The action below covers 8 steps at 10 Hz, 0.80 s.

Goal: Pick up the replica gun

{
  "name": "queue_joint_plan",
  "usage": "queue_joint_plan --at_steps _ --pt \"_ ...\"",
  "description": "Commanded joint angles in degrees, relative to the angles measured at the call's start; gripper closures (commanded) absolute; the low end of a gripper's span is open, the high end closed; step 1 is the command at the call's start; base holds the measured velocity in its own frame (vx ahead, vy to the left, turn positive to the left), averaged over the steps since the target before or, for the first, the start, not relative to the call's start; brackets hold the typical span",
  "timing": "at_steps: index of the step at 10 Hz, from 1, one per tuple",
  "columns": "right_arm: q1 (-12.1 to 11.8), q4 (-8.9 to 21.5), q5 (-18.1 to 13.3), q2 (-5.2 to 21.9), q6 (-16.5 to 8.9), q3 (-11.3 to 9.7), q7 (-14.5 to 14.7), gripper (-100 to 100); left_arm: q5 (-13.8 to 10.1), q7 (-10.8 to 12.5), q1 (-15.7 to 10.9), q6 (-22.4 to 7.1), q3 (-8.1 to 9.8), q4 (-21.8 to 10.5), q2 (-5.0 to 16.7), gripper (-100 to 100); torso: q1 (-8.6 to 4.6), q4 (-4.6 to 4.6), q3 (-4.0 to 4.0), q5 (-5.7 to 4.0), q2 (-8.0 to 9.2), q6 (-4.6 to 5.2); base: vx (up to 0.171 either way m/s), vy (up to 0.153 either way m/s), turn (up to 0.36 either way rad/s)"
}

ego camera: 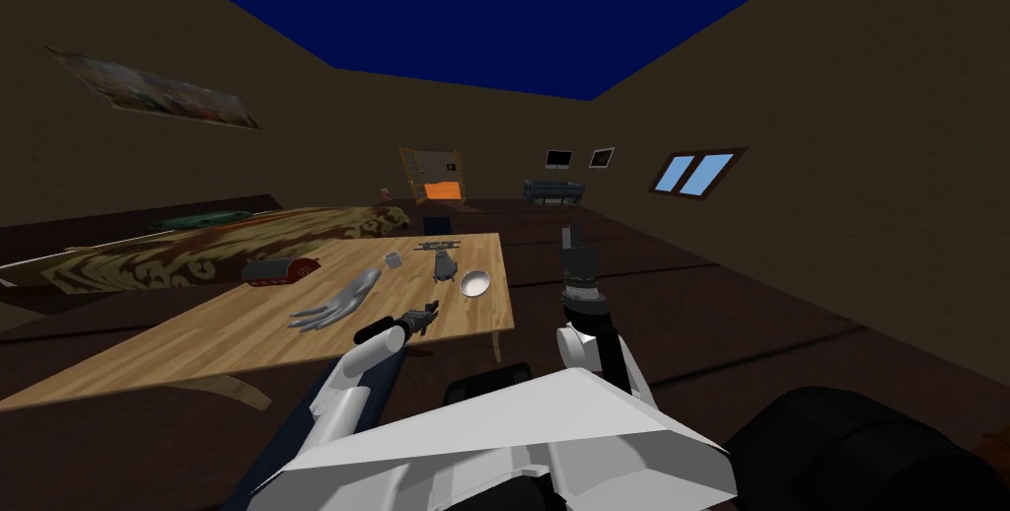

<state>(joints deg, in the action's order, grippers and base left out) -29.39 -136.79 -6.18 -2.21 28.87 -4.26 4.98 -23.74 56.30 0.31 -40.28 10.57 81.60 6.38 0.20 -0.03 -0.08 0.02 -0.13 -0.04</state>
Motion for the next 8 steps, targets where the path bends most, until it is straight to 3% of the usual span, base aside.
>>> queue_joint_plan --at_steps 1,3,4,5,6,8 --pt "0.0 0.0 0.0 0.0 0.0 0.0 0.0 0 -0.3 1.6 -0.5 -1.7 0.30 -2.3 -0.5 -100 0.00 0.00 0.00 0.00 0.00 0.00 0.039 0.075 -0.064" --pt "0.0 0.0 0.0 0.0 0.0 0.0 0.0 0 -0.6 2.8 -0.7 -2.9 0.60 -3.5 -0.9 -100 0.03 0.00 0.01 0.01 0.02 -0.01 0.029 0.055 -0.031" --pt "0.0 0.0 0.0 0.0 0.0 0.0 0.0 0 -0.6 2.5 -0.4 -2.9 0.56 -2.5 -0.7 -100 -0.02 0.01 0.02 0.00 0.05 -0.01 0.010 0.019 -0.006" --pt "0.0 0.0 0.0 0.0 0.0 0.0 0.0 0 -0.6 2.6 -0.4 -3.1 0.57 -2.6 -0.7 0 -0.12 0.02 0.05 -0.02 0.10 -0.01 0.000 0.000 0.000" --pt "0.0 0.0 0.0 0.0 0.0 0.0 0.0 0 -0.6 1.5 -0.5 -1.2 0.55 -4.6 -1.4 -100 -0.19 0.03 0.07 -0.04 0.13 -0.01 0.051 0.019 0.011" --pt "0.0 0.0 0.0 0.0 0.0 0.0 0.0 0 -0.6 0.6 -0.6 0.3 0.53 -6.1 -2.1 -100 -0.15 -0.02 -0.04 -0.03 -0.07 -0.01 0.064 0.019 0.007"
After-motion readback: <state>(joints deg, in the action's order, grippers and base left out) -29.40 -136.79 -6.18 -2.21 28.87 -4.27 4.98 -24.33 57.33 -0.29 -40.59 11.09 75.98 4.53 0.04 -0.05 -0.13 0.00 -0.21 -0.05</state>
